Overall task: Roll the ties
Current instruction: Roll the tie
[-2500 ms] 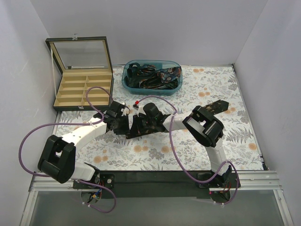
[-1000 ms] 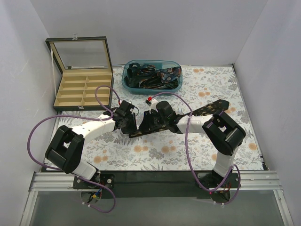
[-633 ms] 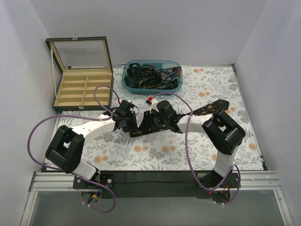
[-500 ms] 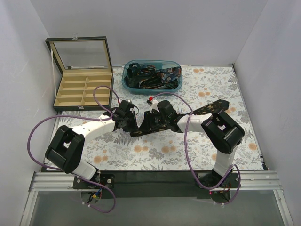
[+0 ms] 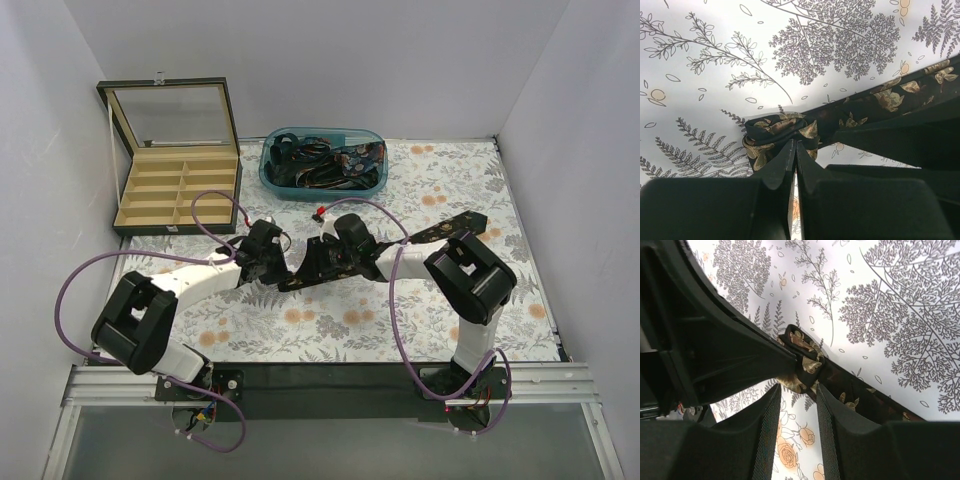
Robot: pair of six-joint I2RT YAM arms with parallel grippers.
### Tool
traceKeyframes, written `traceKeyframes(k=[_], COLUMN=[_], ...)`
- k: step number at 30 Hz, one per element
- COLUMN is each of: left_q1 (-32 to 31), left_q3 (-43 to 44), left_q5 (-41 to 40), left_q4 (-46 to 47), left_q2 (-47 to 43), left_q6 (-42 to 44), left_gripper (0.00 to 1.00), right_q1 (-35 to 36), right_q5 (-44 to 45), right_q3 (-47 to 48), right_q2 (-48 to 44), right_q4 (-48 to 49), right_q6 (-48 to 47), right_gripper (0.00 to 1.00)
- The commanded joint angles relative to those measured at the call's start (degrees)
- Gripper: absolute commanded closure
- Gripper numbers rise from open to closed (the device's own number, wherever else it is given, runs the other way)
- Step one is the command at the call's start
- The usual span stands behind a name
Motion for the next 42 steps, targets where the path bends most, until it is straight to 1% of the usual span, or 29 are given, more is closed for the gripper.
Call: traceKeyframes(k=[1,16,20,23,24,26,27,28,30,31,33,34,38,42], left_q1=[0.25,0.60,0.52,0.52,0.52,0.60,0.69,0.95,1.31,1.74,2.27,2.80,4.12,4.82], left_q3=[-1.30,-3.41,-4.11,-4.55,-4.55,-4.99,-5.17,-5.25,-5.78,-5.96,-6.92,-7.27,-9.47,-10.44], left_q5=[-1.20,0.12,0.73,0.82,0.73,-0.23,-0.58,-0.76,-1.11,-1.20,-1.46,-1.55,-1.29,-0.15], left_q4=[1.24,3.70,4.66,5.28,5.37,5.28,5.28,5.37,5.28,5.28,5.28,5.28,5.28,4.93], left_q2=[-2.31,-2.84,-3.02,-3.28,-3.45,-4.94,-5.56,-6.44,-8.71,-9.51,-12.05,-12.85,-15.40,-15.76], left_q6=[-0.94,-1.65,-1.65,-1.38,-1.12,-0.42,-0.24,0.19,0.64,0.90,1.52,1.78,2.31,4.67], left_gripper=[0.96,0.97,0.97,0.97,0.97,0.93,0.90,0.82,0.72,0.63,0.54,0.46,0.34,0.29], right_q1=[-0.06,-0.15,-0.06,-0.23,-0.23,-0.32,-0.41,-0.58,-0.85,-1.11,-1.46,-1.73,-1.99,-2.52], right_q5=[-1.26,-3.11,-3.37,-3.46,-3.29,-3.28,-3.28,-3.37,-3.72,-3.90,-4.51,-5.21,-6.01,-7.76], right_q3=[1.10,4.44,4.62,4.27,4.09,3.39,3.21,2.78,2.42,2.25,2.25,2.25,2.25,2.59], right_q2=[1.36,6.02,6.37,6.72,6.72,6.72,6.72,6.72,6.72,6.64,6.90,6.99,7.16,7.51], right_q4=[2.38,3.17,3.26,3.26,3.26,3.17,3.17,3.17,3.09,3.09,3.00,3.00,2.65,2.12], right_q6=[1.14,3.61,3.61,3.61,3.61,3.52,3.52,3.43,3.43,3.43,3.43,3.52,3.43,2.99], right_gripper=[0.65,0.72,0.76,0.84,0.90,0.98,0.99,0.99,0.99,0.99,0.99,0.99,0.99,0.99])
